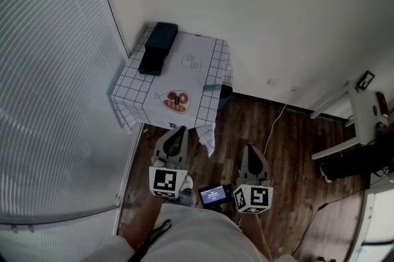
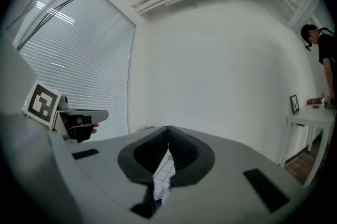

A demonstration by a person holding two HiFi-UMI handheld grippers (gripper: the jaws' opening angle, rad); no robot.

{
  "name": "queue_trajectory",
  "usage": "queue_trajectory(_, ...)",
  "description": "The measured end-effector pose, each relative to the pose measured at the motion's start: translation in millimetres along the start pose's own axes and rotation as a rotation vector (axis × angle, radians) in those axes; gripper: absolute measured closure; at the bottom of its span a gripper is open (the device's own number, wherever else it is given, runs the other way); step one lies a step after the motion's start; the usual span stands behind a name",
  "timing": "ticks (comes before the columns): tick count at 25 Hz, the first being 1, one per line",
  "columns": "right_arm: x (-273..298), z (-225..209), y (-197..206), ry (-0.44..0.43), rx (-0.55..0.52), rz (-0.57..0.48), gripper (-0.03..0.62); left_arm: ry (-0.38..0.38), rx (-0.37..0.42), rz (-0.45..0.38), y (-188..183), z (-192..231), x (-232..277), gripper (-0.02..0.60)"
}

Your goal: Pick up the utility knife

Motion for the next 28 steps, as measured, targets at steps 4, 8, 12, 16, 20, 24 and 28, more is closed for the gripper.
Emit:
queue_trajectory(4,48.0,1.6,-2.5,0.0,-0.019,0.002,0.588,0.002,-0.008,-0.002,3.4,31.6,41.2,0.578)
queue_trajectory(8,84.7,-2.0,-3.9,0.023,-0.029,0.001,0.588,0.021,0.001,-0.005,5.9,52.4,75.9,0.578)
queue_trajectory(12,109.6,-4.3,-10.4,0.03,-0.058,0.0,0.588,0.049,-0.006,0.004,10.9,61.2,102.7,0.578)
queue_trajectory(16,123.3,-10.3,-7.2,0.046,-0.056,0.013,0.588,0.07,-0.012,0.017,17.2,64.5,117.1,0.578)
queue_trajectory(20,131.0,-10.4,-5.6,0.034,-0.039,0.019,0.588,0.08,-0.014,0.017,16.6,68.3,128.5,0.578)
queue_trajectory(24,142.8,-10.9,-5.8,0.032,-0.06,0.02,0.588,0.079,-0.03,0.017,16.6,72.5,139.5,0.578)
queue_trajectory(28,160.2,-16.4,-10.5,0.033,-0.081,0.003,0.588,0.086,-0.021,0.027,20.6,74.8,158.7,0.578)
Point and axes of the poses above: the fingertips, and each gripper's own axes: x forward along the fingers, z to its left, y out of its underside, the point moved 3 cm from there along -x, backward along the fingers, and after that the axes turned 2 degrees about z, right-handed, at the moved point
